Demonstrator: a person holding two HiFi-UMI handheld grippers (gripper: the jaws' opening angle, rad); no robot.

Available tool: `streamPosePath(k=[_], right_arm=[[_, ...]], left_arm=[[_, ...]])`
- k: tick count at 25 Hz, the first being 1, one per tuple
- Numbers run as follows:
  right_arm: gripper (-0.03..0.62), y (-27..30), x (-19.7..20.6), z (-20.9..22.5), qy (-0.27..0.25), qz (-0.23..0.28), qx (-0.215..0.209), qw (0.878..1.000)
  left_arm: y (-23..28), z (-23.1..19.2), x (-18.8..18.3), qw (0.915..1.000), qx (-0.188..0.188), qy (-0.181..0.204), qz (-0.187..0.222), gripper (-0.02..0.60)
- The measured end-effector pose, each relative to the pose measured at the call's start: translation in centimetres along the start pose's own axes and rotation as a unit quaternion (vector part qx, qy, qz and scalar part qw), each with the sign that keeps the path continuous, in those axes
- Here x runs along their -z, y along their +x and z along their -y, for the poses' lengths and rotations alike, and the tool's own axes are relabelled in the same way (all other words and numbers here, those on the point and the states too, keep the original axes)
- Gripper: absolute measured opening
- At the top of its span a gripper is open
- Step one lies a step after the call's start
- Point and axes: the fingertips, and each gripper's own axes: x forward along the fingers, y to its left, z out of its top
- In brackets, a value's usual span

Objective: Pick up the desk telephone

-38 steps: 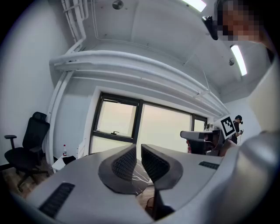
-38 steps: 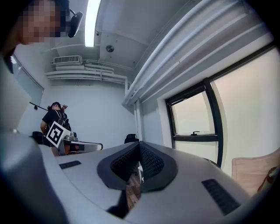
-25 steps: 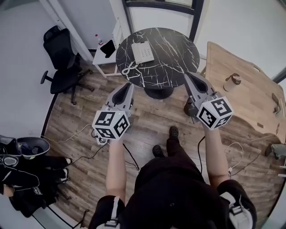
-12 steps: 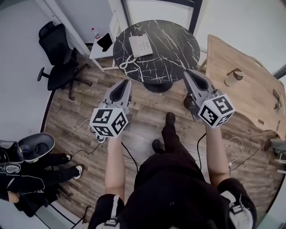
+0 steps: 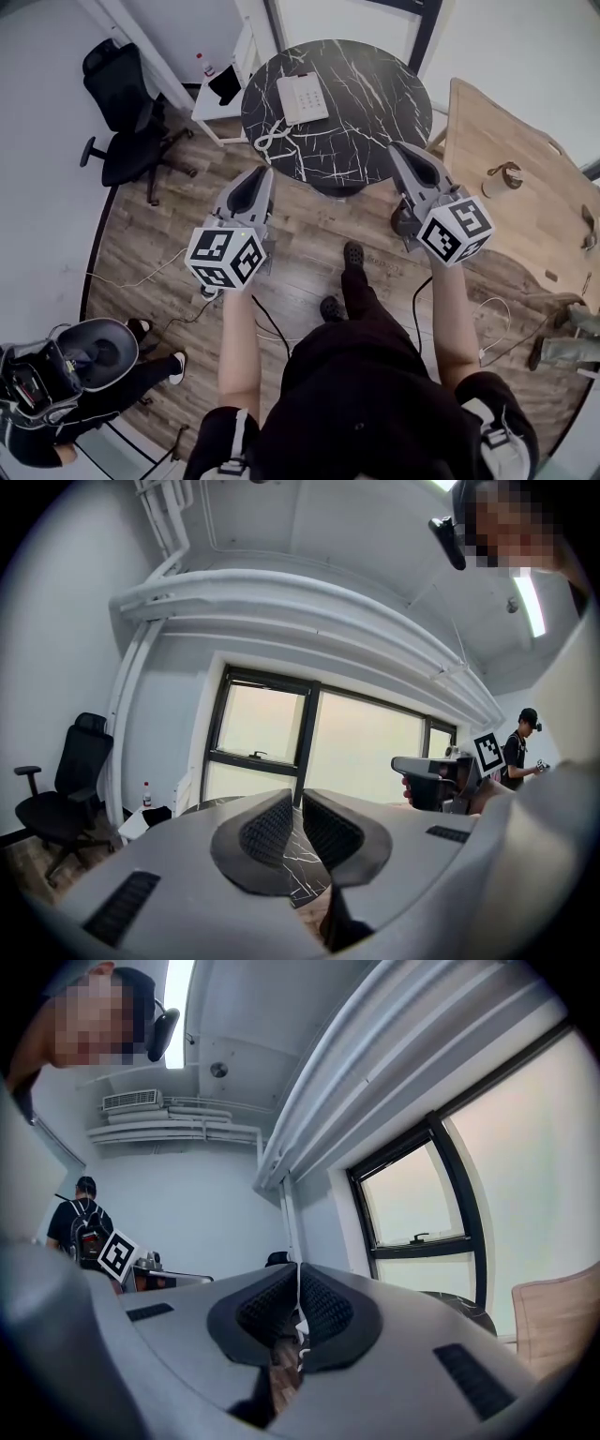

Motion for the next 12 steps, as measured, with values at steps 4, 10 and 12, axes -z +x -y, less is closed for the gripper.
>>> streamPosePath(k=[4, 10, 12], right_arm=[[0.032, 2.7, -0.8, 2.2, -0.005, -0.001, -0.007, 1.000], [0.032, 6.3, -2.2, 6.5, -0.003, -0.002, -0.011, 1.000], [0.032, 7.4, -2.2, 7.8, -0.002, -0.007, -0.015, 1.000]], left_arm=[[3.1, -1.5, -0.8, 1.0000, -0.005, -0.001, -0.003, 0.044], [7.9, -2.7, -2.8, 0.9999, -0.008, 0.006, -0.002, 0.044], [9.2, -3.0, -3.2, 0.9999, -0.011, 0.008, -0.001, 0.044]])
